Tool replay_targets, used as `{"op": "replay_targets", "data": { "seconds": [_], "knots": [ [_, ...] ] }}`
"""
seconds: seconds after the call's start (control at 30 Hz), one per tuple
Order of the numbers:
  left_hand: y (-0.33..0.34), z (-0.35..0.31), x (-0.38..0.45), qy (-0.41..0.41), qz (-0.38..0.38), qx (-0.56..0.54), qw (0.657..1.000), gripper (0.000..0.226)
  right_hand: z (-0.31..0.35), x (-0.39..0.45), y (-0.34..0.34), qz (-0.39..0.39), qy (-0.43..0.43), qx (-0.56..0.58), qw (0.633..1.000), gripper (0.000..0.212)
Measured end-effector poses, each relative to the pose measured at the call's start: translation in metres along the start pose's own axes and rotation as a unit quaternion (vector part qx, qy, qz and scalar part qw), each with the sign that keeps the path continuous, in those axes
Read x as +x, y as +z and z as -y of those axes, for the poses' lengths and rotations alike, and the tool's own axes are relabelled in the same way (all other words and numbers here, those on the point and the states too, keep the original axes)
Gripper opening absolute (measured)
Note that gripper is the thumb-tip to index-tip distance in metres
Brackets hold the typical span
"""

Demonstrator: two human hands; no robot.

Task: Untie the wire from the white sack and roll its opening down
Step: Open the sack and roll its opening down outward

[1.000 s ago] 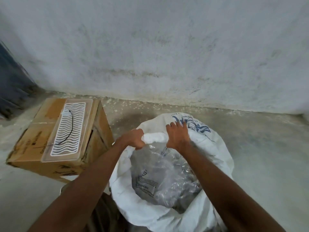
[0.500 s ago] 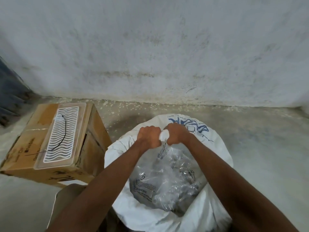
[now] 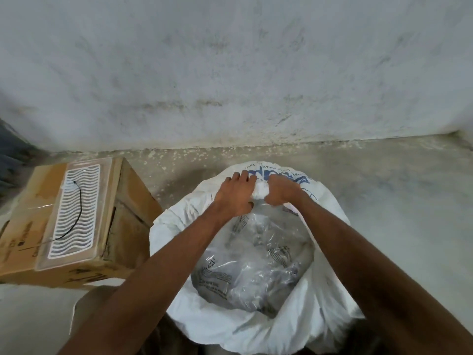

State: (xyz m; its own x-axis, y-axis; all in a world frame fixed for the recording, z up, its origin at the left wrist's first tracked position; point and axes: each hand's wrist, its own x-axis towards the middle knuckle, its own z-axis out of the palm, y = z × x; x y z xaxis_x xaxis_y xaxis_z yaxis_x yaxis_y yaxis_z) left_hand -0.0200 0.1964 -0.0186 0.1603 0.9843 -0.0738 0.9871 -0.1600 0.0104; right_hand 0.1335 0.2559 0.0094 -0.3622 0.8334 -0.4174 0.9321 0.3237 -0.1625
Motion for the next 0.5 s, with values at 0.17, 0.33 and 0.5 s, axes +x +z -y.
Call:
{"op": "replay_targets", "data": {
  "seconds": [0.17,0.33,0.5],
  "knots": [
    [0.008,0.001,0.014,-0.006,0.034,-0.124,0.992,0.048,-0.008,-0.011,0.005,-0.073,-0.004,-0.075,0.994,0.063],
    [-0.006,0.013,0.043,-0.047,0.206,-0.126,0.969,0.035,-0.022,-0.044,0.04,-0.152,0.129,-0.154,0.968,0.081],
    [-0.011,-0.005,0.055,0.021,0.228,-0.027,0.973,0.086,-0.055,-0.049,0.04,-0.108,0.103,0.013,0.989,0.038]
  ]
}}
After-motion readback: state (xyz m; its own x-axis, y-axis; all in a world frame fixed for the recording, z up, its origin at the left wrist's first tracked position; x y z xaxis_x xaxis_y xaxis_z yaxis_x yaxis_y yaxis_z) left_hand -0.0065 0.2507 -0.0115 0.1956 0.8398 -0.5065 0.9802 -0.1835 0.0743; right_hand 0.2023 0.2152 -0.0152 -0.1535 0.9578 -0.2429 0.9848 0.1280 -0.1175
